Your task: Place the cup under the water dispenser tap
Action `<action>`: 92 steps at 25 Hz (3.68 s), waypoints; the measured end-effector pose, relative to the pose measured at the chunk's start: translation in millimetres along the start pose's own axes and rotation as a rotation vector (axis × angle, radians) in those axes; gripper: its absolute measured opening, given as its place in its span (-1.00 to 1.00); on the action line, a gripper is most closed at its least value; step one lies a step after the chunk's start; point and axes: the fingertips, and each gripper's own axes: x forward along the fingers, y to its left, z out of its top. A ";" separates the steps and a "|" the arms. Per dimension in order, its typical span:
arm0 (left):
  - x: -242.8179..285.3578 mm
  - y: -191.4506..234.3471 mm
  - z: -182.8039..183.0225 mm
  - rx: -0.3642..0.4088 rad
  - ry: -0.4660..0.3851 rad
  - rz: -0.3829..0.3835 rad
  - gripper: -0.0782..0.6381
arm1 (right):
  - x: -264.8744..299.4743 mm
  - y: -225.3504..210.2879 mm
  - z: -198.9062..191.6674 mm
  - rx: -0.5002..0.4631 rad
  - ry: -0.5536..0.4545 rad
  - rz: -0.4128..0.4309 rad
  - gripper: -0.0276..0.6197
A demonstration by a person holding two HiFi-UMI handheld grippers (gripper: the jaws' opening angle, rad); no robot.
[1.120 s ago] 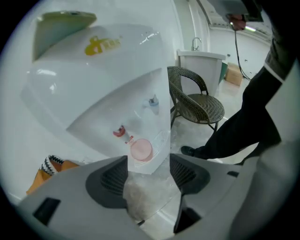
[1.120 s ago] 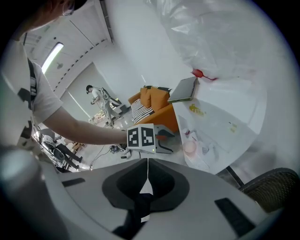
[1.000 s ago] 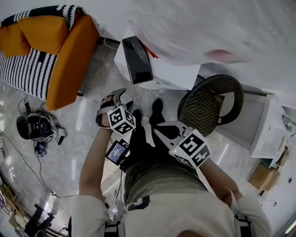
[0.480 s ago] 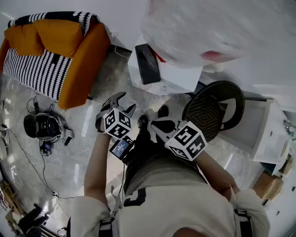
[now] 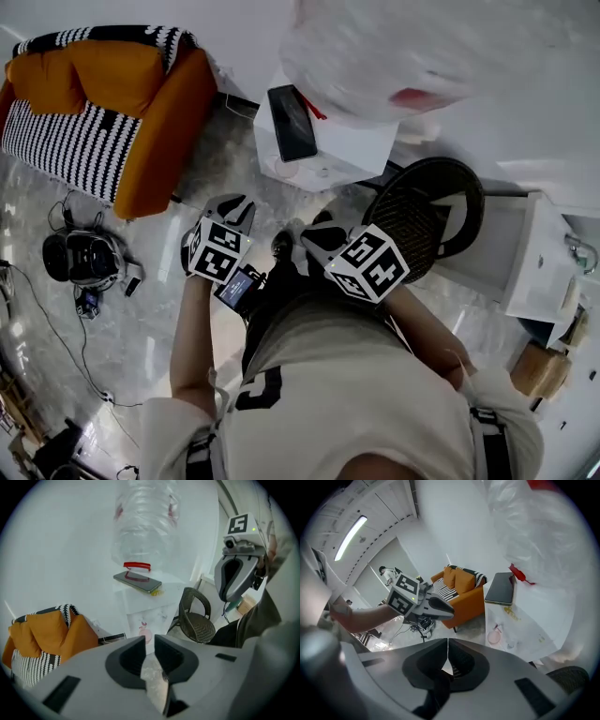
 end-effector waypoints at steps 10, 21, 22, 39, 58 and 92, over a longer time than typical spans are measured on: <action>-39.1 -0.8 37.2 0.001 -0.165 0.020 -0.62 | -10.3 8.6 1.8 -0.084 -0.014 -0.096 -0.83; -54.8 -2.2 26.7 -0.007 -0.148 0.077 -0.62 | -14.1 23.6 -2.3 -0.087 -0.044 -0.102 -0.83; -57.2 -3.6 28.2 -0.008 -0.156 0.082 -0.62 | -14.6 23.6 -2.1 -0.090 -0.049 -0.105 -0.83; -69.5 -109.5 123.8 0.179 -0.264 0.004 -0.62 | -101.2 -7.2 -22.8 -0.074 -0.251 -0.250 -0.83; -64.1 -221.4 136.2 0.216 -0.255 0.047 -0.62 | -171.2 -14.1 -95.5 -0.117 -0.316 -0.241 -0.83; -96.9 -324.6 117.5 0.063 -0.282 0.192 -0.62 | -196.5 33.6 -162.5 -0.232 -0.348 0.055 -0.83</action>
